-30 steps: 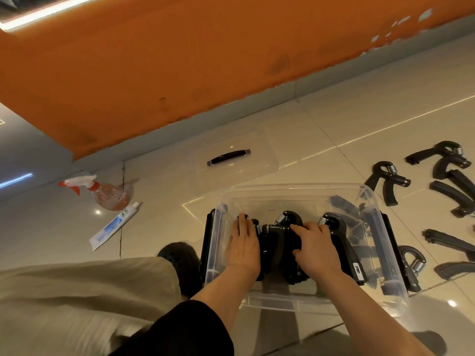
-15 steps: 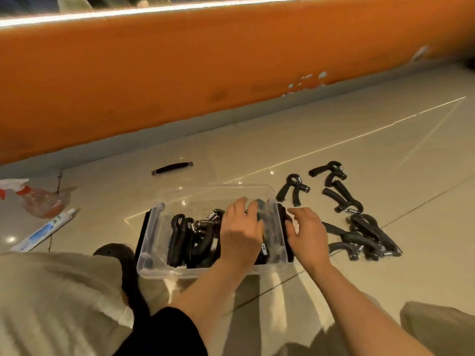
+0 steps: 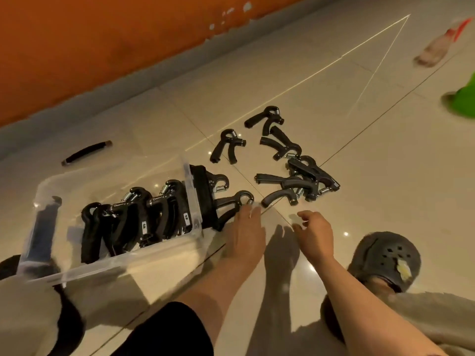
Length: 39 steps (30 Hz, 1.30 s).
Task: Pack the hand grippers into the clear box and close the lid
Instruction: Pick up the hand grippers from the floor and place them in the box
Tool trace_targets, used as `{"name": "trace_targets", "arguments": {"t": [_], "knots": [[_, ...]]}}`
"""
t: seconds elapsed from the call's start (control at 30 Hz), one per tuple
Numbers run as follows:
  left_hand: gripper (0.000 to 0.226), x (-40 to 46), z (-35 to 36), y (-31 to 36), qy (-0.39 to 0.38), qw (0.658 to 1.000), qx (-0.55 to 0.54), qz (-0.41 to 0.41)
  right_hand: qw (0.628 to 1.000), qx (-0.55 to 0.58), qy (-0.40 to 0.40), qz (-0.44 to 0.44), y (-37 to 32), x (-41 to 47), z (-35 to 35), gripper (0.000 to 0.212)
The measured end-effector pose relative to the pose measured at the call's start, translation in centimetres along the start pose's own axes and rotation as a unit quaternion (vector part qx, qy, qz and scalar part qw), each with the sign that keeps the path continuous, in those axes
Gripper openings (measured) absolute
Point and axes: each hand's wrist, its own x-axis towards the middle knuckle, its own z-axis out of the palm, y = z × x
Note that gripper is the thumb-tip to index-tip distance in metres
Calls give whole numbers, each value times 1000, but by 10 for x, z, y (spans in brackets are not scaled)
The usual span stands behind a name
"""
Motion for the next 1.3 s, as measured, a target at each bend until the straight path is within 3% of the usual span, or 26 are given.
{"name": "trace_targets", "arguments": {"t": [0.33,0.47,0.67,1.0,1.2,1.3], "knots": [[50,70,65,31,-19,1000,-9,10,998,-39,-37,-18,44,53,1,50],[49,102,72,40,5,1000,6,-6,998,-31,-12,-48,43,77,-3,54],[55,147,85,66,1,999,25,37,999,7,22,-37,43,103,3,42],[23,163,89,76,-6,998,61,17,995,85,55,0,53,116,-10,27],[33,146,39,75,64,996,-60,-16,977,150,153,16,34,105,-32,26],[33,128,1,71,91,980,-175,-39,975,191,110,-2,6,104,-42,23]]}}
